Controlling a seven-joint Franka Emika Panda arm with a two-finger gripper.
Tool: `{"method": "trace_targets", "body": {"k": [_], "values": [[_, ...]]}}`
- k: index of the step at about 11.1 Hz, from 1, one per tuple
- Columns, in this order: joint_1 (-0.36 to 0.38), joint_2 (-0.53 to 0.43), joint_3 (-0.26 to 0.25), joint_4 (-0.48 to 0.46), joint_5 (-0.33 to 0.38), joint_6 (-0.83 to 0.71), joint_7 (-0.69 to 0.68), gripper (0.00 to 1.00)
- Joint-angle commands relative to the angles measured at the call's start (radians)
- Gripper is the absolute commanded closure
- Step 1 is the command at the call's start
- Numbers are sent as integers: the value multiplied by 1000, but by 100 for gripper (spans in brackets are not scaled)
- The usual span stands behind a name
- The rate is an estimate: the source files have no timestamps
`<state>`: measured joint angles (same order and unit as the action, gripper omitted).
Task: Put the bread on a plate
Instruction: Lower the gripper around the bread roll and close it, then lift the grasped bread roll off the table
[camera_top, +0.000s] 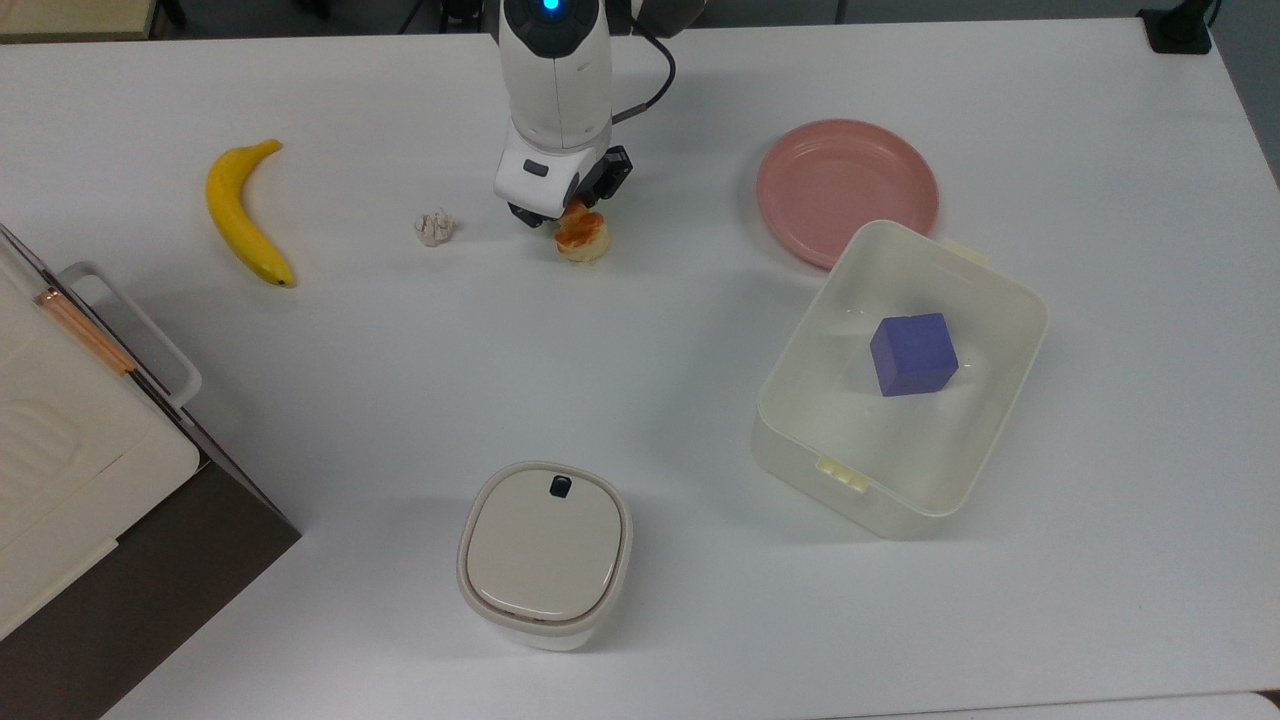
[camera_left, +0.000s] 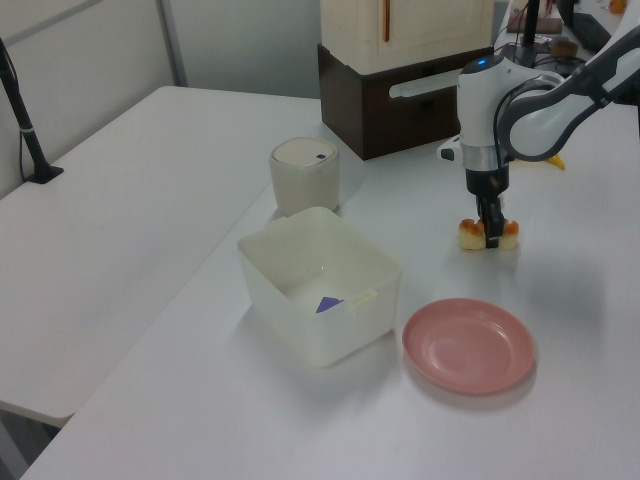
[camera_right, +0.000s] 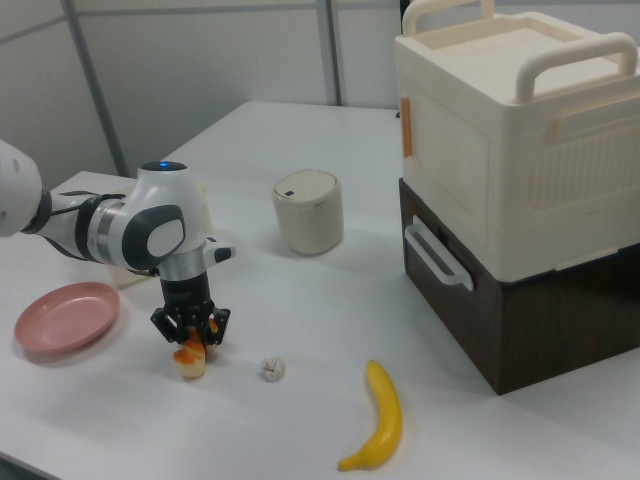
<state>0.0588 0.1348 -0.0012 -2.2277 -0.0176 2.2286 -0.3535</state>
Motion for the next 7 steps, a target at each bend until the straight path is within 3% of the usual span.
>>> {"method": "trace_targets", "body": {"k": [1, 4, 7], "values": [[15, -44, -16, 17, 1, -32, -7, 100], [15, -92, -16, 74, 33, -116, 4, 100], [13, -115, -17, 195, 65, -228, 16, 100]]}}
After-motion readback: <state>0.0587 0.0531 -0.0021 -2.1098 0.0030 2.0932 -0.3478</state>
